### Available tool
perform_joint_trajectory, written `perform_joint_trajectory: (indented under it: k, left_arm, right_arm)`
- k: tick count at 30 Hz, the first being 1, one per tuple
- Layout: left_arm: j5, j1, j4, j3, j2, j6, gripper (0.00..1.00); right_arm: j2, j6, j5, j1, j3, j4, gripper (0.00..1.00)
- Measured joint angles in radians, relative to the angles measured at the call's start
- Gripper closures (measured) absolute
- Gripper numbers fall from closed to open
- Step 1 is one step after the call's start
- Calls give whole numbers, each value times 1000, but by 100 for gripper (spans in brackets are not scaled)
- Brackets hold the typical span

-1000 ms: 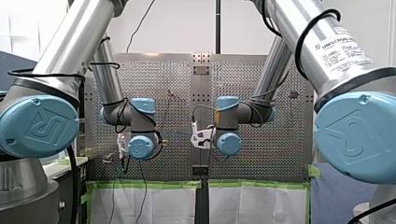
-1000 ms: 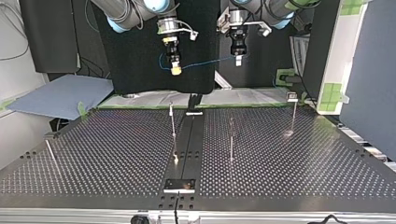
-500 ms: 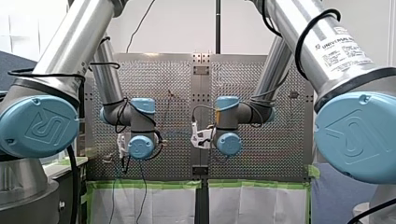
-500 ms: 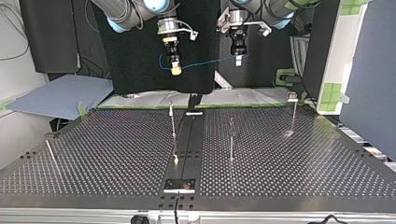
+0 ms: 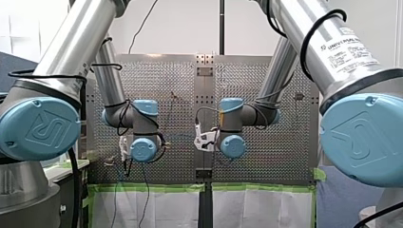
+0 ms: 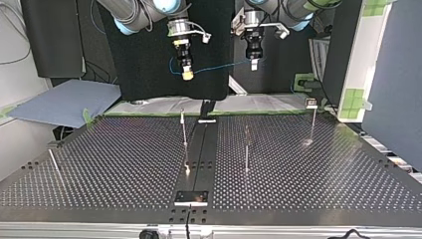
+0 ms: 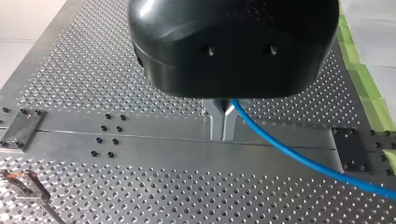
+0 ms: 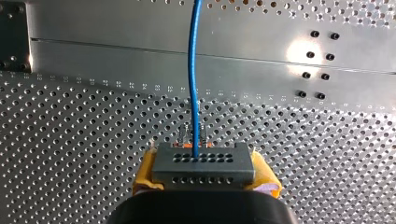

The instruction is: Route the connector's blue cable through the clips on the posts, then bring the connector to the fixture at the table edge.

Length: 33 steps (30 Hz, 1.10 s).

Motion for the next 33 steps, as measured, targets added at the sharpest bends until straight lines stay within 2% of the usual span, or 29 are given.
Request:
perform_joint_trajectory:
  k: [21, 28, 33]
  left_arm:
    - [0, 2, 3, -2, -1, -2, 100]
    - [1, 4, 27, -9, -56, -4, 100]
    - [2, 5, 29, -9, -73, -5, 100]
  right_arm:
    - [0, 0, 1, 0, 1, 1, 100]
    - [-1, 0, 2, 0, 0, 1, 100]
    - [-1, 0, 2, 0, 0, 2, 100]
